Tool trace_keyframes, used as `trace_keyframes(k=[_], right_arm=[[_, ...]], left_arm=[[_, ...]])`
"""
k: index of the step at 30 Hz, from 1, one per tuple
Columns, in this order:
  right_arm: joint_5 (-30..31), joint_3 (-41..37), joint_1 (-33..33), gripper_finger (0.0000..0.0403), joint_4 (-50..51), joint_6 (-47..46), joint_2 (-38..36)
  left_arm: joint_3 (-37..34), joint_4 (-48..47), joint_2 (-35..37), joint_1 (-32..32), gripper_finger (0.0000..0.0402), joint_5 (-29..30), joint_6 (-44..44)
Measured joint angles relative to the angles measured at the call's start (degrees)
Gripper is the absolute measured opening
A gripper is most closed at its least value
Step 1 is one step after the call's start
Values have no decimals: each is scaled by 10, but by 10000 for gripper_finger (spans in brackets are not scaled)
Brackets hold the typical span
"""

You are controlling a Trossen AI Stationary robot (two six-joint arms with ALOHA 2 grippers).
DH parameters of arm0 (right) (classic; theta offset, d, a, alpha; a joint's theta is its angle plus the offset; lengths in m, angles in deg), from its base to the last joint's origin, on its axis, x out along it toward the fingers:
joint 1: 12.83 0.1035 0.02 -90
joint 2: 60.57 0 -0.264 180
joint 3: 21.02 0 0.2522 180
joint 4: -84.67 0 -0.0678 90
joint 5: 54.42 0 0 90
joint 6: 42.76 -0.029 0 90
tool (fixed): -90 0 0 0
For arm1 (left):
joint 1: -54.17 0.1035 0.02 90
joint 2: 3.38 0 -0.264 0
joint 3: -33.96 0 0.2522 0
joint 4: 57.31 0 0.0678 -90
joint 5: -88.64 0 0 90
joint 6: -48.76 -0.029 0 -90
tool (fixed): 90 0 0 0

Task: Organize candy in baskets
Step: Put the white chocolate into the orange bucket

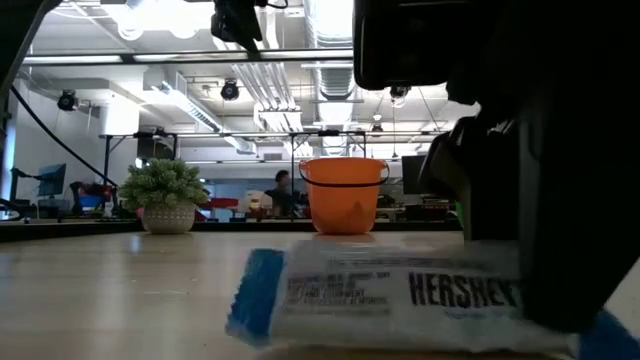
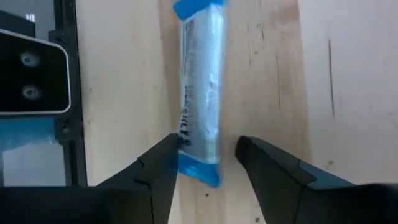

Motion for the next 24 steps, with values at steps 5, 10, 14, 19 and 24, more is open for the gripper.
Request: trace_keyframes(k=[5,10,14,19,24], right_arm=[[-15,1,-2,147,-14,-26,27],[-19,0,-3,91,-17,-33,21],[-28,0,-6,26,-18,-27,11],[-28,-1,-6,12,-9,-25,7],[-25,-1,-9,10,-3,-24,5]], left_arm=[[0,0,0,0,162,0,-5],[0,0,0,0,162,0,-13],[0,0,0,0,162,0,-13],[0,0,0,0,162,0,-12],[0,0,0,0,162,0,-12]])
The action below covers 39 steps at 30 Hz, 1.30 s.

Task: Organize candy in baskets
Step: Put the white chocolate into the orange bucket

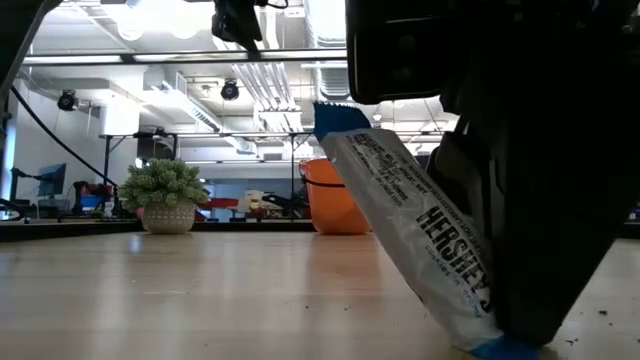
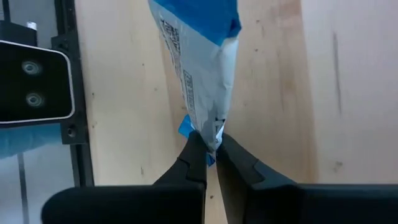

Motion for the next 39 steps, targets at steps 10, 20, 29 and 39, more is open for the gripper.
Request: trace_keyframes(k=[10,20,29,39], right_arm=[[37,-2,-22,9,69,20,-42],[67,-2,-87,9,107,49,-110],[104,-1,-172,9,149,68,-171],[119,-1,-298,9,168,139,-246]], left_arm=[[0,0,0,0,162,0,0],[0,0,0,0,162,0,-3],[0,0,0,0,162,0,-13],[0,0,0,0,162,59,-5]])
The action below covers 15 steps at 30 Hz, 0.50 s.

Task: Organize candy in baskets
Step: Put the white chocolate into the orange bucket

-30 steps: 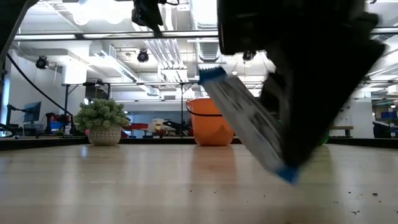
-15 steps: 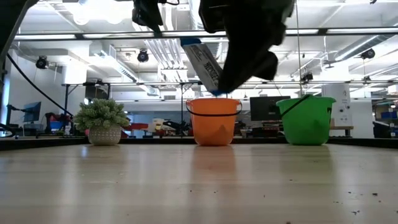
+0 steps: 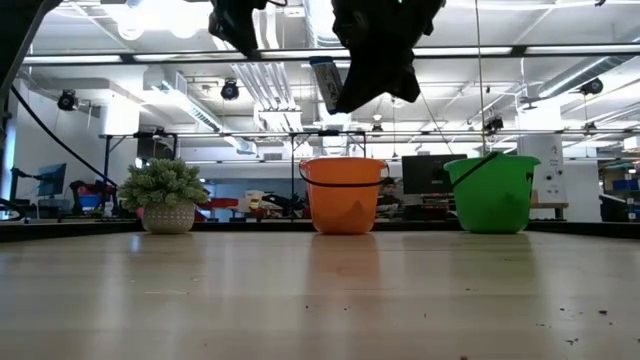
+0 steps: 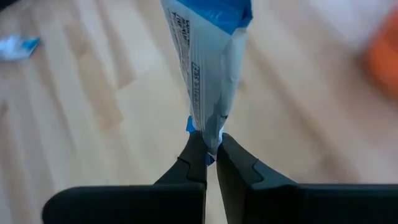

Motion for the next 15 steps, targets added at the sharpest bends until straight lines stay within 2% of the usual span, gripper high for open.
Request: trace_keyframes(k=[5,15], right_arm=[[3,0,-73,9,5,52,-28],[-1,1,-228,9,8,132,-52]], left_arm=[[0,0,0,0,162,73,2],[0,0,-1,0,162,70,4]])
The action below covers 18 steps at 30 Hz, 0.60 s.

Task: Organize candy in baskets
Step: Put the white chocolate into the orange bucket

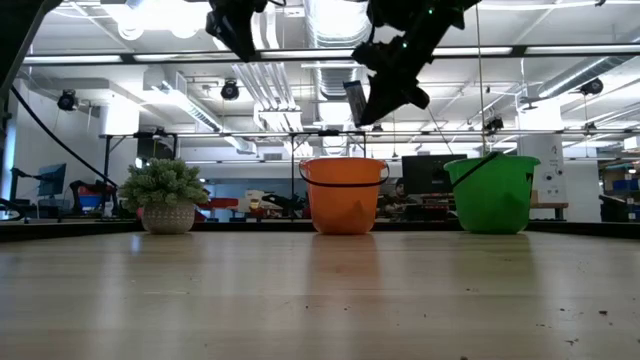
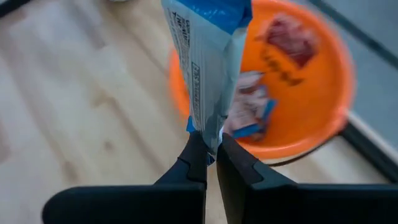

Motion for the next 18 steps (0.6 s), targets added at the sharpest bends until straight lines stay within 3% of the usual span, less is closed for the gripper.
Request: trace_keyframes(k=[4,9,18], right_arm=[[-9,10,-44,9,-6,43,6],[-83,22,-86,9,-5,65,26],[-116,35,-98,16,-14,112,43]], left_arm=[[0,0,0,0,162,-23,0],[0,0,0,0,162,-24,0],[-1,0,-1,0,162,-24,0]])
